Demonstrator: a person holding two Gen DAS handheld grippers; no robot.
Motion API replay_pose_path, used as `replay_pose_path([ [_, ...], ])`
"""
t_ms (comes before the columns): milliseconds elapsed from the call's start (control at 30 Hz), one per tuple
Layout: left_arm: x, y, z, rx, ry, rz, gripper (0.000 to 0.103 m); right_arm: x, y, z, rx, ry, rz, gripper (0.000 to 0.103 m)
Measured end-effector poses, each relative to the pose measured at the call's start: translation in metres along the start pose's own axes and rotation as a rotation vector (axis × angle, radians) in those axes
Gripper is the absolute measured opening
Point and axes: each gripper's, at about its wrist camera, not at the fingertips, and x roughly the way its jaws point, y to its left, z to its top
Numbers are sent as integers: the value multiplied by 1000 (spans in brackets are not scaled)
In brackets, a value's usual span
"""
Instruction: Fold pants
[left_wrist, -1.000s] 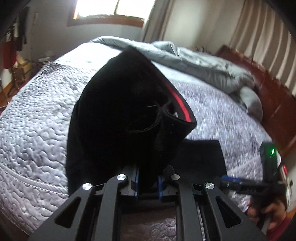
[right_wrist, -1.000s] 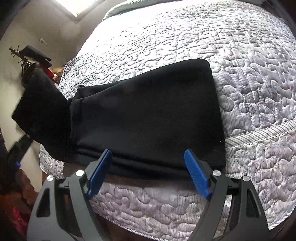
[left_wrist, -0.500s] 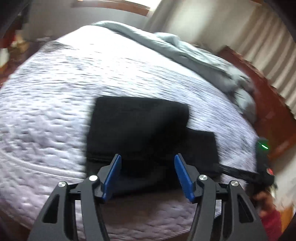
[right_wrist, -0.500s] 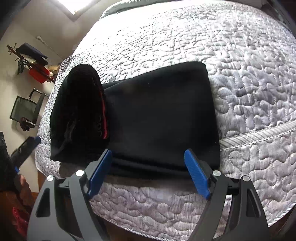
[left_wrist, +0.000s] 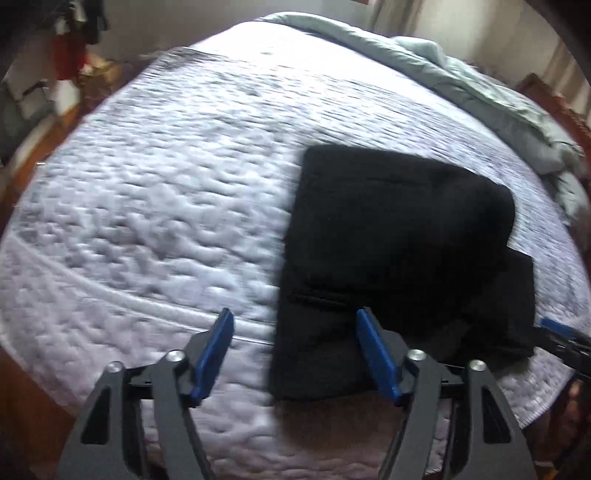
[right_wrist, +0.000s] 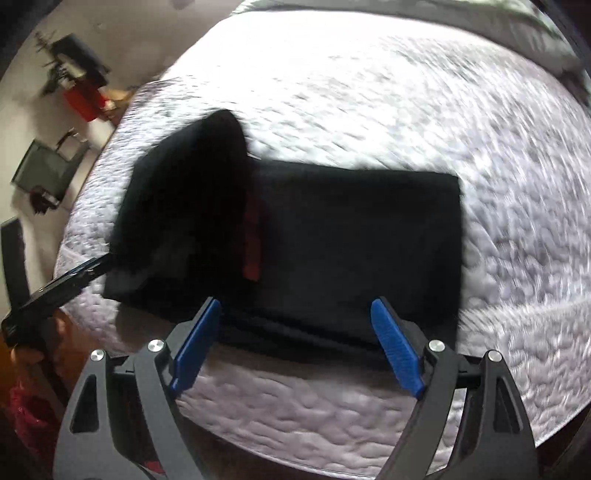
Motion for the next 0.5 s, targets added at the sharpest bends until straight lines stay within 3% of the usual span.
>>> replay_pose_path([
  [133, -9, 22, 3, -52, -1, 31, 77, 9, 33, 15, -83, 20, 64, 83],
  [267, -8, 36, -3, -90, 8, 41, 80, 30, 56, 25, -127, 64, 53, 78],
  [300, -8, 38, -6, -94, 13, 38, 80, 37, 55, 27, -115, 80, 58, 74],
  [433, 0, 34, -15, -90, 37, 29, 81, 53, 54, 31, -75, 127, 142, 37],
  [500, 1, 33, -19, -87, 22, 45, 83, 52, 55, 33, -89, 121, 155, 26],
])
